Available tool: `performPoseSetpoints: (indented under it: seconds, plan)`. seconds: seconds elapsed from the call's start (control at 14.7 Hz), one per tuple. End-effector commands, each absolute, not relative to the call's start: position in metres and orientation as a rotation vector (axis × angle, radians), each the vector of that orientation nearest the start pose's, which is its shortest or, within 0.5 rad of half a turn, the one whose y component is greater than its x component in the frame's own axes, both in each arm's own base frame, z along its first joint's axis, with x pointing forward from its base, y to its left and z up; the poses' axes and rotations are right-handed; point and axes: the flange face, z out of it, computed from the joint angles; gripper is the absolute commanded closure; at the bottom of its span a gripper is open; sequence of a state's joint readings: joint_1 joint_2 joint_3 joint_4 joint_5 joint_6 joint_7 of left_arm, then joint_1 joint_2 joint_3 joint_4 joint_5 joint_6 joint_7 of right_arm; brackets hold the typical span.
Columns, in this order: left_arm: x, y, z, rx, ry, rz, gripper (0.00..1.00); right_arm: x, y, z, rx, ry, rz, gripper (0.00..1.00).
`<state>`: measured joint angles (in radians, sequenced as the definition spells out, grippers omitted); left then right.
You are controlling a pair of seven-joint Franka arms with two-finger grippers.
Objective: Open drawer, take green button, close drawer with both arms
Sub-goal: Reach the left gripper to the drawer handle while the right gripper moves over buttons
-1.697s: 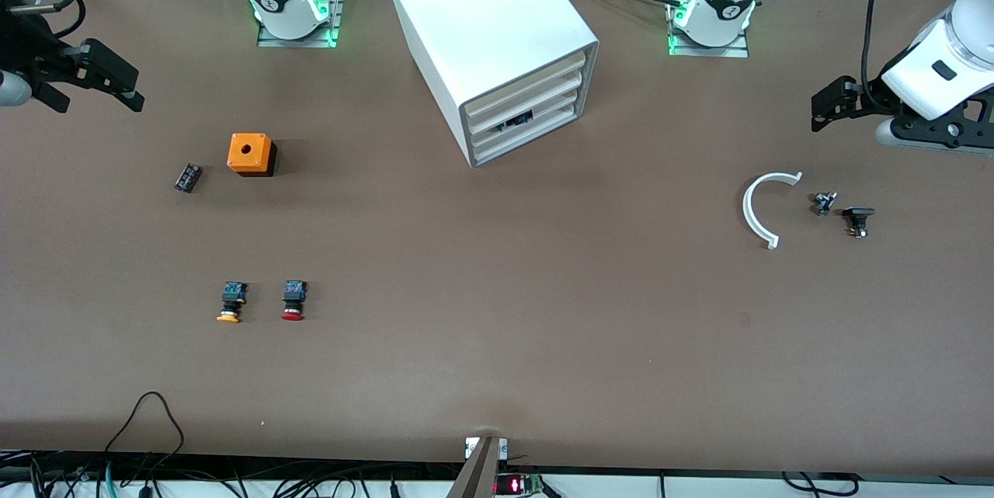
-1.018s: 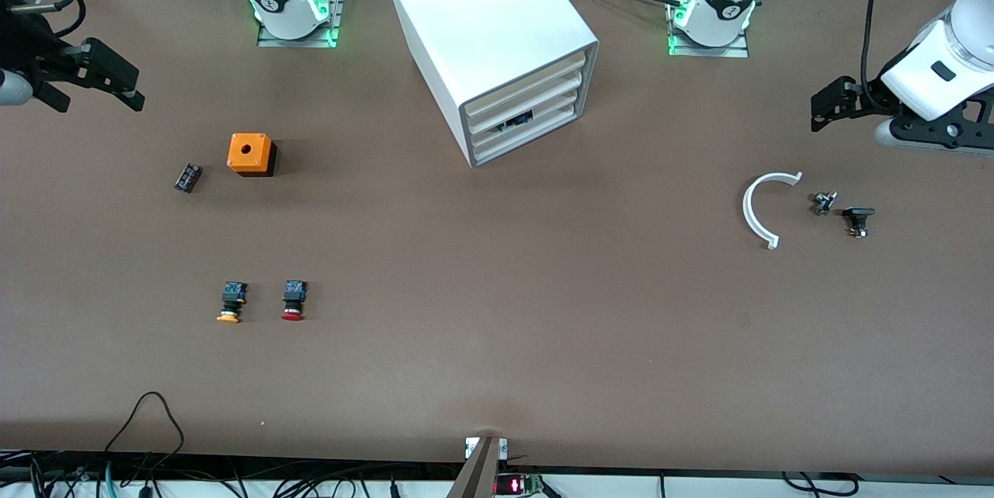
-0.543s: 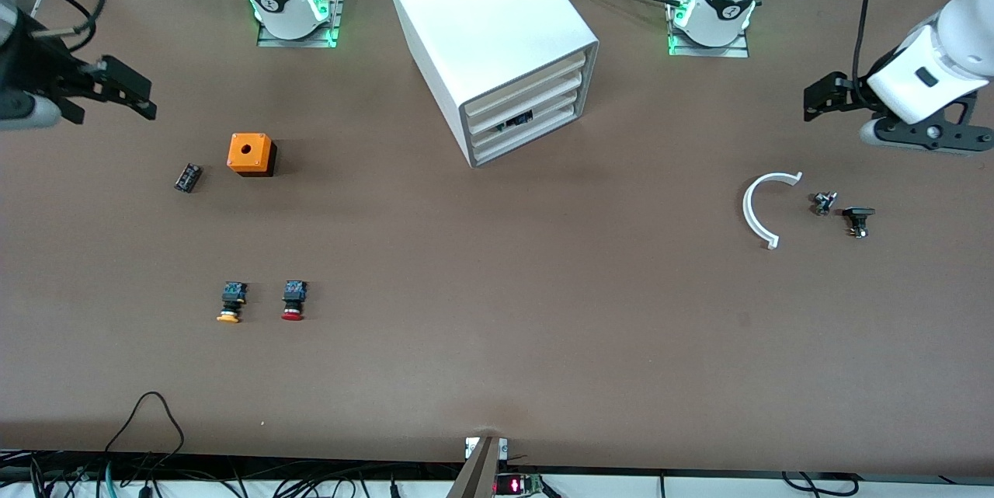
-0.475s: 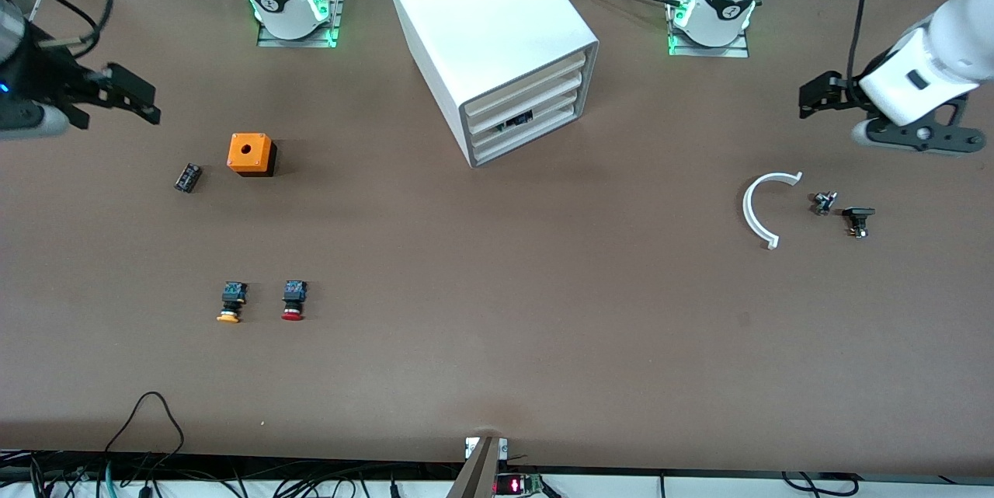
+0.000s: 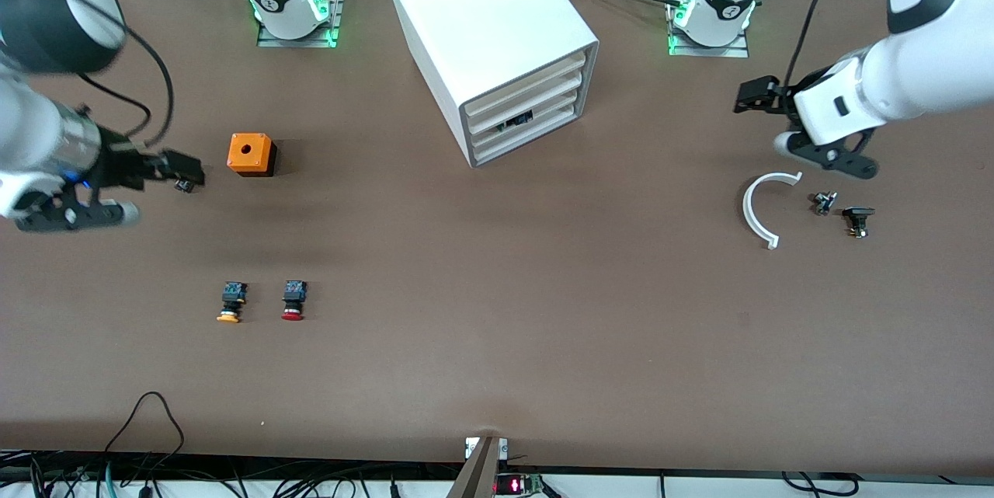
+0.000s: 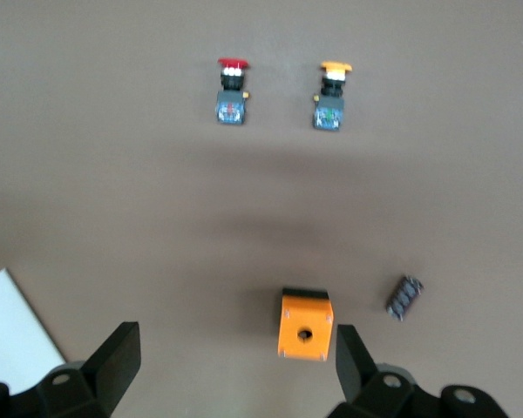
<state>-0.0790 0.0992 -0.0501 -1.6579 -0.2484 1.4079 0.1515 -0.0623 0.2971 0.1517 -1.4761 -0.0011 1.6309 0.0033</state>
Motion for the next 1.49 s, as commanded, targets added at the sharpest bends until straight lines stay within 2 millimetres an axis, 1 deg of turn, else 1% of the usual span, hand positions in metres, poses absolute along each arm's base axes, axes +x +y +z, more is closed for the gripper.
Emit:
performPoseSetpoints:
  seconds: [0.0, 0.07, 0.14, 0.27, 0.34, 0.41, 0.48, 0.54, 0.61, 0.75, 0.81, 0.95, 1.02, 1.09, 1.15, 1.22, 1.29, 1.36, 1.43]
  plan:
    - [0.548, -0.110, 0.500, -3.410, 0.577, 0.697, 0.00, 0.657, 0.044, 0.460, -3.089, -0.143, 0.177, 0.01]
    - [0.549, -0.117, 0.492, -3.460, 0.604, 0.738, 0.00, 0.666, 0.045, 0.444, -3.089, -0.142, 0.153, 0.01]
    - [0.550, -0.120, 0.482, -3.506, 0.609, 0.785, 0.00, 0.674, 0.044, 0.423, -3.087, -0.138, 0.147, 0.01]
    - [0.551, -0.131, 0.465, -3.594, 0.677, 0.853, 0.00, 0.690, 0.046, 0.384, -3.080, -0.134, 0.104, 0.01]
    - [0.553, -0.137, 0.449, -3.630, 0.706, 0.894, 0.00, 0.697, 0.045, 0.364, -3.081, -0.120, 0.083, 0.01]
    - [0.554, -0.143, 0.436, -3.672, 0.770, 0.923, 0.00, 0.702, 0.047, 0.346, -3.090, -0.064, 0.074, 0.01]
    - [0.555, -0.147, 0.418, -3.710, 0.822, 0.951, 0.00, 0.705, 0.054, 0.332, -3.106, -0.033, 0.064, 0.01]
    - [0.554, -0.150, 0.402, -3.747, 0.866, 0.935, 0.00, 0.706, 0.065, 0.322, -3.116, -0.016, 0.058, 0.01]
    - [0.550, -0.158, 0.389, -3.770, 0.917, 0.910, 0.00, 0.707, 0.076, 0.313, -3.120, 0.012, 0.051, 0.01]
    - [0.542, -0.165, 0.361, -3.831, 0.972, 0.866, 0.00, 0.706, 0.107, 0.302, -3.121, 0.060, 0.046, 0.01]
    - [0.536, -0.170, 0.339, -3.871, 1.000, 0.890, 0.01, 0.703, 0.125, 0.302, -3.129, 0.075, 0.041, 0.01]
    - [0.533, -0.175, 0.302, -3.960, 1.079, 0.911, 0.01, 0.697, 0.155, 0.301, -3.130, 0.149, 0.041, 0.01]
    - [0.532, -0.176, 0.283, -3.975, 1.122, 0.926, 0.05, 0.693, 0.173, 0.301, -3.132, 0.193, 0.040, 0.01]
    - [0.530, -0.179, 0.276, -4.002, 1.132, 0.926, 0.06, 0.688, 0.195, 0.302, -3.129, 0.225, 0.039, 0.01]
    - [0.523, -0.183, 0.265, -4.026, 1.090, 0.941, 0.07, 0.683, 0.211, 0.302, -3.125, 0.265, 0.040, 0.01]
    - [0.512, -0.199, 0.256, -4.034, 1.121, 0.909, 0.11, 0.679, 0.223, 0.299, -3.123, 0.308, 0.047, 0.01]
    - [0.503, -0.206, 0.243, -4.045, 1.125, 0.842, 0.14, 0.675, 0.235, 0.298, -3.119, 0.341, 0.048, 0.01]
    - [0.496, -0.210, 0.232, -4.051, 1.127, 0.784, 0.18, 0.672, 0.246, 0.298, -3.117, 0.370, 0.048, 0.01]
    - [0.487, -0.214, 0.224, -4.047, 1.126, 0.769, 0.22, 0.667, 0.260, 0.299, -3.114, 0.393, 0.043, 0.01]
